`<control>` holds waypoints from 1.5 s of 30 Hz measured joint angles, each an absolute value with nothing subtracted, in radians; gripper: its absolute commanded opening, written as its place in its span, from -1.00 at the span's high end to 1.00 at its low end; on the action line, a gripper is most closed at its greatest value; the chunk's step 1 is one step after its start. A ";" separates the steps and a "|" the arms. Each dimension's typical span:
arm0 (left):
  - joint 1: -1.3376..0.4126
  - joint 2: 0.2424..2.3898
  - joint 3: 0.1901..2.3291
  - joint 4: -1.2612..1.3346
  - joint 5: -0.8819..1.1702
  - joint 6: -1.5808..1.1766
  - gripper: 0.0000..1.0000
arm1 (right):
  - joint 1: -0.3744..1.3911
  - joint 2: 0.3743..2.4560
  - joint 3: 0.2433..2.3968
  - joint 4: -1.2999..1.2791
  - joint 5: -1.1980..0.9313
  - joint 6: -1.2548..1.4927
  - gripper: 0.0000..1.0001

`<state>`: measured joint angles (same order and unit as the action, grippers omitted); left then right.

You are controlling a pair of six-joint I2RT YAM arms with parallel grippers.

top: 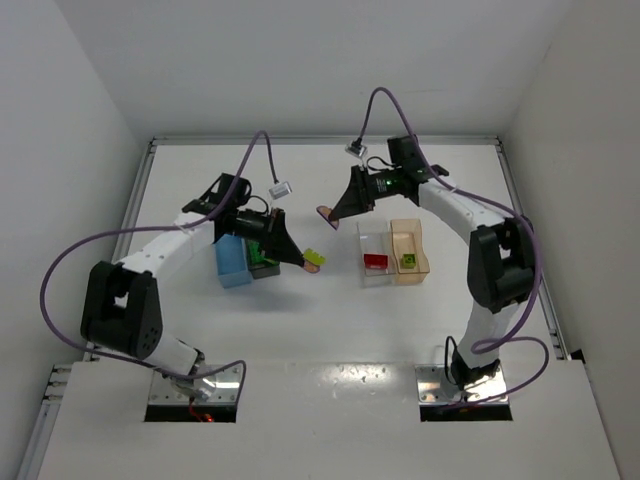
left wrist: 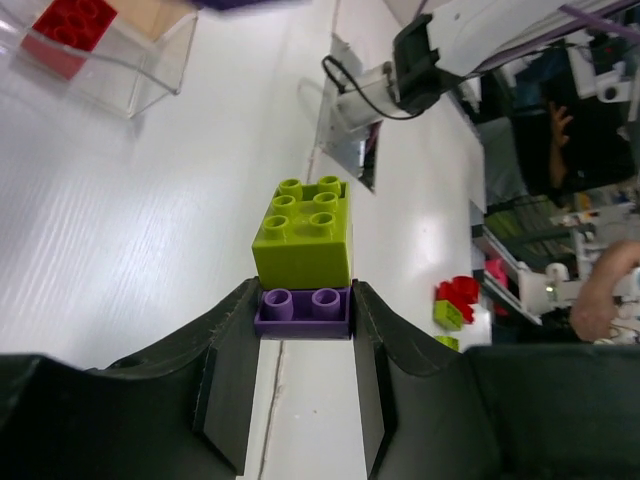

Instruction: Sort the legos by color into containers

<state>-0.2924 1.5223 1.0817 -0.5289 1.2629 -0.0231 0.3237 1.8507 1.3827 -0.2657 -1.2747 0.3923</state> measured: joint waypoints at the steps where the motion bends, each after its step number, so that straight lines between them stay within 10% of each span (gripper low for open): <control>1: -0.287 1.494 1.061 -0.530 1.244 -0.021 1.00 | 0.316 1.851 1.389 -0.272 -1.269 0.384 1.00; 25: 0.055 0.823 0.928 -0.492 0.348 -0.144 1.00 | 0.604 1.906 1.544 -0.434 -0.711 0.234 1.00; 45: 0.186 0.873 1.054 -0.553 0.215 -0.275 1.00 | 0.754 2.107 1.726 -0.178 -0.429 0.581 1.00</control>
<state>0.1856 0.8734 1.0542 -0.5533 0.2146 -0.2752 0.7540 2.1075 1.7260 -0.1776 -0.4286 0.5812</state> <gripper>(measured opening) 0.426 0.342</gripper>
